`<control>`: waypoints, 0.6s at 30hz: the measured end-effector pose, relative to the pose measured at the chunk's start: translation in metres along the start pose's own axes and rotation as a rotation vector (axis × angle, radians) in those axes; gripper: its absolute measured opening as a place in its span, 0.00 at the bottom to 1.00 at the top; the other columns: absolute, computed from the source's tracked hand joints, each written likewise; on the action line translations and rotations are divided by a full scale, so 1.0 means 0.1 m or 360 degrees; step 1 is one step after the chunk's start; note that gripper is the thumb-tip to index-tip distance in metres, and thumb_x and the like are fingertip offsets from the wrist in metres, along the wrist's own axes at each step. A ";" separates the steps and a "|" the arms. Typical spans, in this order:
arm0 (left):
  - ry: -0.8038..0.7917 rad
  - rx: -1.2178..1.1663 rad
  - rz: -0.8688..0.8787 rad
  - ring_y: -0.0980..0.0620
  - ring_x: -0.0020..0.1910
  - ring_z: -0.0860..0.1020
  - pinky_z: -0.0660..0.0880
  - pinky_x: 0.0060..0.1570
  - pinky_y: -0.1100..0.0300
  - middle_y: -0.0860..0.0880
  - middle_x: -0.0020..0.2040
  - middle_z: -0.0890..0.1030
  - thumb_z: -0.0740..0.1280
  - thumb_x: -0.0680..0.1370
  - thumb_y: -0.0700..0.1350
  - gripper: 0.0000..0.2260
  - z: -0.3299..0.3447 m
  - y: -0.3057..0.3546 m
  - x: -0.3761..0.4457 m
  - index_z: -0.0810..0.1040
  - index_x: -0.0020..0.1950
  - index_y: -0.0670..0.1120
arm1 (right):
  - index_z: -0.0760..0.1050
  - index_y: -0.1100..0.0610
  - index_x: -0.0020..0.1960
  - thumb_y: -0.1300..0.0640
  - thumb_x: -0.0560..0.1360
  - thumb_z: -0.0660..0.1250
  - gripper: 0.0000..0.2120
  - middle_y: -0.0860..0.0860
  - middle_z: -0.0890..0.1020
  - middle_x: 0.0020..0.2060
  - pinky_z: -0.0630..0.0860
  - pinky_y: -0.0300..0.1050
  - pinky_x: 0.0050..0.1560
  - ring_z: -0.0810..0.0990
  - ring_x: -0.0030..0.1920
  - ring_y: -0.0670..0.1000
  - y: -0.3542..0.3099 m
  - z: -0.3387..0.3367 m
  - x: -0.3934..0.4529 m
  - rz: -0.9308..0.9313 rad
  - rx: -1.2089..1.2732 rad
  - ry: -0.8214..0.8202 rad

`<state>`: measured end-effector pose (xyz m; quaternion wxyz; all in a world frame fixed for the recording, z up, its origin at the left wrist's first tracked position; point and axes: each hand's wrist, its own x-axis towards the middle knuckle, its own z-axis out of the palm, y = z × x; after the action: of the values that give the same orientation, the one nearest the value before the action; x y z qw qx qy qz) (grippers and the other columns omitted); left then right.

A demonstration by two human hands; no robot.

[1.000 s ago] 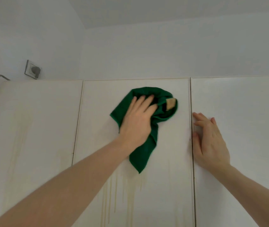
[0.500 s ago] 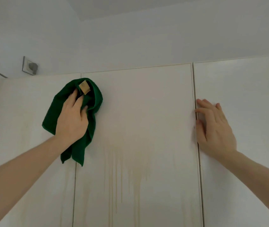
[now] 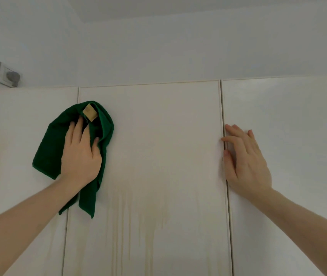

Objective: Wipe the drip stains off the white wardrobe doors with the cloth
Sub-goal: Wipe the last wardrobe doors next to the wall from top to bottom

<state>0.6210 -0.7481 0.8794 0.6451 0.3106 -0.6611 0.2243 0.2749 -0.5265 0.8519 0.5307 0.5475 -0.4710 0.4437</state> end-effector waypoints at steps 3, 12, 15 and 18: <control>-0.0023 0.0014 0.0027 0.34 0.77 0.59 0.57 0.77 0.43 0.36 0.78 0.63 0.55 0.83 0.44 0.24 -0.01 0.03 0.00 0.62 0.77 0.37 | 0.74 0.61 0.64 0.63 0.80 0.59 0.14 0.55 0.72 0.74 0.56 0.59 0.81 0.67 0.78 0.56 0.00 0.01 -0.01 0.0004 -0.0013 0.0008; -0.0080 -0.0008 0.0318 0.38 0.77 0.61 0.61 0.76 0.44 0.40 0.78 0.65 0.53 0.83 0.49 0.24 0.11 0.78 0.01 0.67 0.76 0.39 | 0.73 0.61 0.64 0.64 0.80 0.59 0.14 0.55 0.72 0.75 0.55 0.58 0.81 0.66 0.78 0.57 -0.02 0.01 0.00 0.0025 -0.0005 0.0002; -0.0105 -0.0024 0.0467 0.39 0.77 0.62 0.60 0.76 0.43 0.41 0.78 0.65 0.54 0.83 0.49 0.24 0.20 1.20 0.05 0.68 0.76 0.39 | 0.73 0.61 0.64 0.64 0.80 0.59 0.14 0.56 0.72 0.74 0.55 0.58 0.81 0.67 0.78 0.57 -0.02 0.00 0.00 0.0025 0.0010 0.0013; -0.0119 -0.0074 0.0651 0.39 0.77 0.62 0.60 0.76 0.43 0.42 0.78 0.66 0.58 0.82 0.47 0.22 0.30 1.67 0.03 0.68 0.76 0.41 | 0.72 0.62 0.64 0.66 0.80 0.60 0.13 0.56 0.72 0.74 0.54 0.57 0.82 0.67 0.78 0.57 -0.02 0.00 0.00 0.0027 0.0005 0.0007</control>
<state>0.4824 -0.6516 0.8974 0.5681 0.1632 -0.7389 0.3236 0.2772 -0.5266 0.8512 0.5270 0.5434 -0.4737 0.4501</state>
